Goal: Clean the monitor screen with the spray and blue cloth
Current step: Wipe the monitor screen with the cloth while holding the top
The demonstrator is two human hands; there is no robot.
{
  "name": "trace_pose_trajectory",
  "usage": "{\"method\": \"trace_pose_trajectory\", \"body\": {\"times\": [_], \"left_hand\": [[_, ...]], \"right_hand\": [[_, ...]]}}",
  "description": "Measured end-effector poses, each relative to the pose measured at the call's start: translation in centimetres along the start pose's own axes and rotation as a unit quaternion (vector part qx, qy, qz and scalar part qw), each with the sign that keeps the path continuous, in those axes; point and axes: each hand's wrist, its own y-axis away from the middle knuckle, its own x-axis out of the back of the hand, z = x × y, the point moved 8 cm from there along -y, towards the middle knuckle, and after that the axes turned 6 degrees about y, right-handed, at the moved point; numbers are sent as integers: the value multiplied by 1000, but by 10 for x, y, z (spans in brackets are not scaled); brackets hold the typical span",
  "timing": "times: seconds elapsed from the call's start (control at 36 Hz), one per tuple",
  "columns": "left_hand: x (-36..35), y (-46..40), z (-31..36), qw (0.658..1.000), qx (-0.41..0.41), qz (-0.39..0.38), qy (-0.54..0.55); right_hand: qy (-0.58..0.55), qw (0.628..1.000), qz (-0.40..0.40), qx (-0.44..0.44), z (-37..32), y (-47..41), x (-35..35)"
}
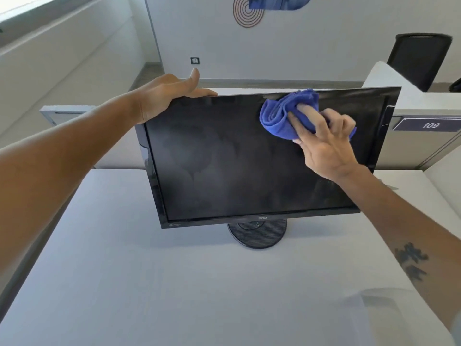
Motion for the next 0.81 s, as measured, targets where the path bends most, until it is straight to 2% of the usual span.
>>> {"method": "trace_pose_trajectory", "body": {"times": [0.11, 0.36, 0.44, 0.5, 0.58, 0.67, 0.72, 0.81], "left_hand": [[1, 0, -1, 1000, -1, 1, 1], [1, 4, 2, 1000, 2, 5, 0], [1, 3, 3, 1000, -2, 5, 1], [0, 4, 2, 1000, -5, 7, 2], [-1, 5, 2, 1000, -7, 9, 10], [-1, 7, 6, 1000, -8, 11, 21], [0, 6, 7, 1000, -3, 15, 20], [-2, 4, 7, 999, -6, 16, 29]], "right_hand": [[-21, 999, -17, -31, -17, 30, -5], [-13, 985, -107, 139, -80, 176, -28], [2, 982, -105, 159, -78, 168, -27], [19, 987, -80, 135, -71, 143, -24], [25, 999, -25, 17, -44, 90, -18], [7, 987, -14, -161, -4, 51, -16], [2, 956, -22, -293, 20, 44, -15], [1, 858, -70, -508, 44, 73, -15]]}}
